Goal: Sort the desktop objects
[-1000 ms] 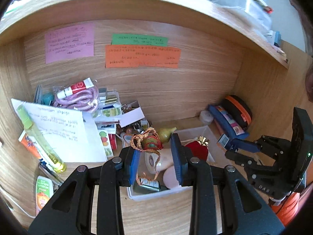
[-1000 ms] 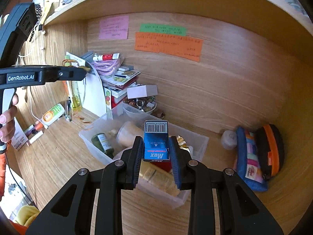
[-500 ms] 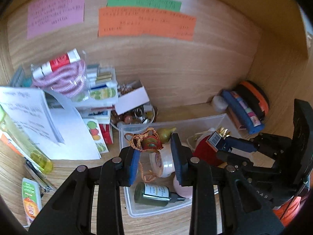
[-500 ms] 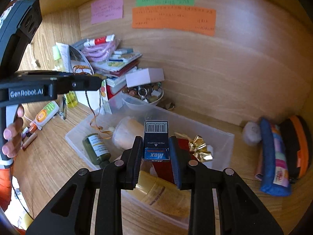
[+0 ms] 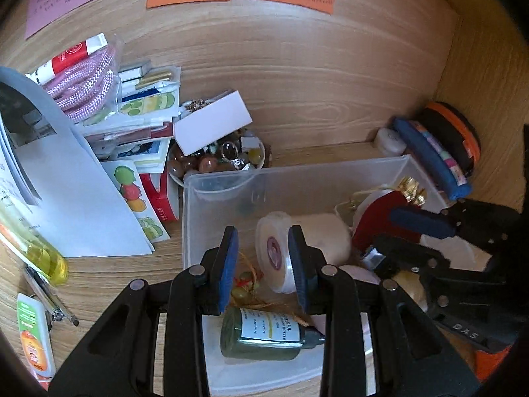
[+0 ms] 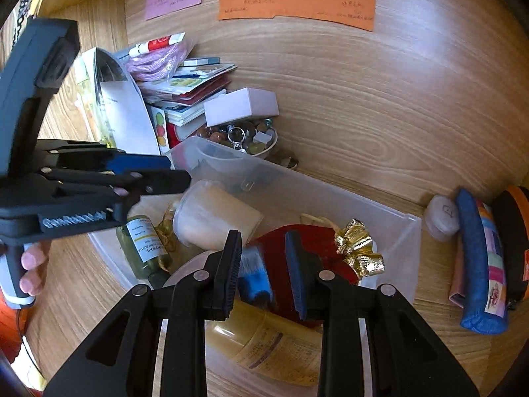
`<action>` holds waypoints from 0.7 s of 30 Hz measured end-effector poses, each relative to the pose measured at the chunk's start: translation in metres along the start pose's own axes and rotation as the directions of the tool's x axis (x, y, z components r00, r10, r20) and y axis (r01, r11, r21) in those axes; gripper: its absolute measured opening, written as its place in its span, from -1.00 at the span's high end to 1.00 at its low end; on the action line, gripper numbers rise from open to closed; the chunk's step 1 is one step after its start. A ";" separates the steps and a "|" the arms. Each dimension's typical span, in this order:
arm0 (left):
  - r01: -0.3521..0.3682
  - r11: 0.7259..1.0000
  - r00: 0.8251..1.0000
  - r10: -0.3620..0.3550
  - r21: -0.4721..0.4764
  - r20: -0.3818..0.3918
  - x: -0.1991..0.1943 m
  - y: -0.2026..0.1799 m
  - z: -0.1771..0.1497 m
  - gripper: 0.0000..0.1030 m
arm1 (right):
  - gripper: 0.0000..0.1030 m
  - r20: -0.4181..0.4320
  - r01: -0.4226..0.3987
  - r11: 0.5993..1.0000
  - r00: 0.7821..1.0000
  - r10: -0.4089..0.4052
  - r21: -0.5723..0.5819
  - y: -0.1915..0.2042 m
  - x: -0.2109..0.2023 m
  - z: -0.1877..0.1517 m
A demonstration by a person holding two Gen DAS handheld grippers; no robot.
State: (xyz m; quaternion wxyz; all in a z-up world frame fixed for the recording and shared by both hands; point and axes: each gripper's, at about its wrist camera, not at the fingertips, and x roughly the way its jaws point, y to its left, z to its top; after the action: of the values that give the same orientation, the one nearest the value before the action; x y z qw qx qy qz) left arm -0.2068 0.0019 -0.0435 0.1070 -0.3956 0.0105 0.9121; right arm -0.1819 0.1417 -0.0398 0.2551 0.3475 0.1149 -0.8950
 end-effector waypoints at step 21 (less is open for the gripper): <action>-0.108 0.992 0.983 0.097 0.068 0.156 -0.038 -0.016 -0.006 -0.66 | -0.24 0.133 0.073 0.997 0.988 -0.075 0.022 -0.007 -0.036 0.005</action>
State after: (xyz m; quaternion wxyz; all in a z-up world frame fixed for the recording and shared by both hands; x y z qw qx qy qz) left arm -0.1741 0.0100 -0.0195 0.0754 -0.3195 0.0573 0.9428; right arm -0.1655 0.1590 -0.0116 0.2258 0.2844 0.1025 -0.9261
